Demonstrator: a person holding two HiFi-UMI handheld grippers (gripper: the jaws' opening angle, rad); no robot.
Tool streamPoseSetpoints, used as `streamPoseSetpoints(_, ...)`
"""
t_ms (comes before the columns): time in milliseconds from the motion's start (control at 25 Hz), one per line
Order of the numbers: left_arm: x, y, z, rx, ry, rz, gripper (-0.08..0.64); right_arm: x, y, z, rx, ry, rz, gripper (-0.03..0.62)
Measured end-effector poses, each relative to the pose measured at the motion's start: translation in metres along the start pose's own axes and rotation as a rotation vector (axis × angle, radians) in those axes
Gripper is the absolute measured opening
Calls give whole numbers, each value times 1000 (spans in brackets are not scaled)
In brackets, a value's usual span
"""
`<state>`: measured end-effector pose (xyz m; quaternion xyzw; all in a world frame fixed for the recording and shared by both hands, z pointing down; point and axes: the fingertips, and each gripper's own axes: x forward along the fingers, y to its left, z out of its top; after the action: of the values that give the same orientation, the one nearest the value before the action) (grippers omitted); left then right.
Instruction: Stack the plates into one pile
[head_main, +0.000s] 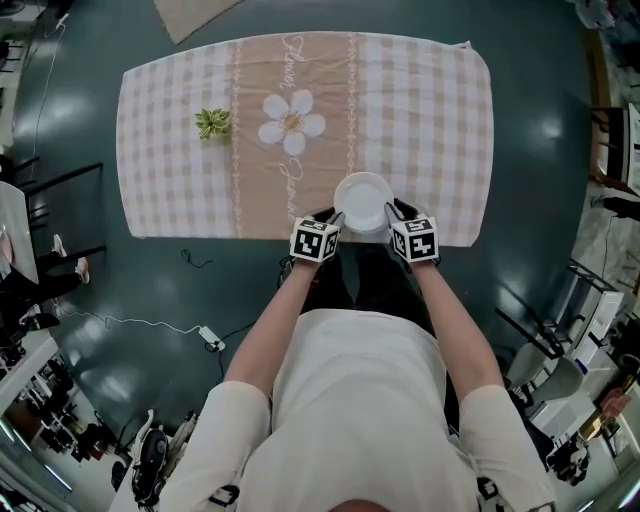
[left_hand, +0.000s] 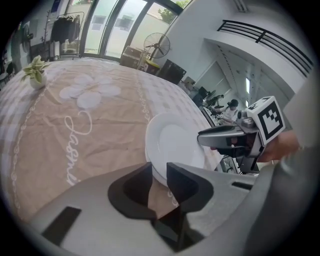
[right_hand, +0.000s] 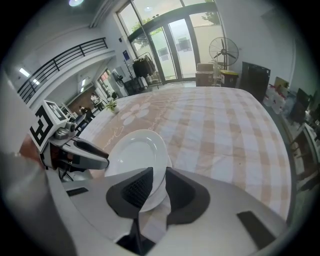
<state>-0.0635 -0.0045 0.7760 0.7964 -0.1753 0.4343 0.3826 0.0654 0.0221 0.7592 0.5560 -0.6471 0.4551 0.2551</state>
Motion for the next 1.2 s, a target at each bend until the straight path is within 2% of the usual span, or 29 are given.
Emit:
streamPoseSetpoints(280,7,-5,-8,58,53,14,97,0,-4,-10,-4,16,-28,98)
streamPoseSetpoints(600,14,-5,-3,110,87,29,112,7,-10,-10,-62,30,-58,101)
streamPoseSetpoints(760,14,-11,-7,99,73,11,193,7,-4,-15,-67,25,-49,133)
streamPoseSetpoints(1200,-18,-14,9,104,-26,-23,195,-17,2,3,-88,-38,-71,132)
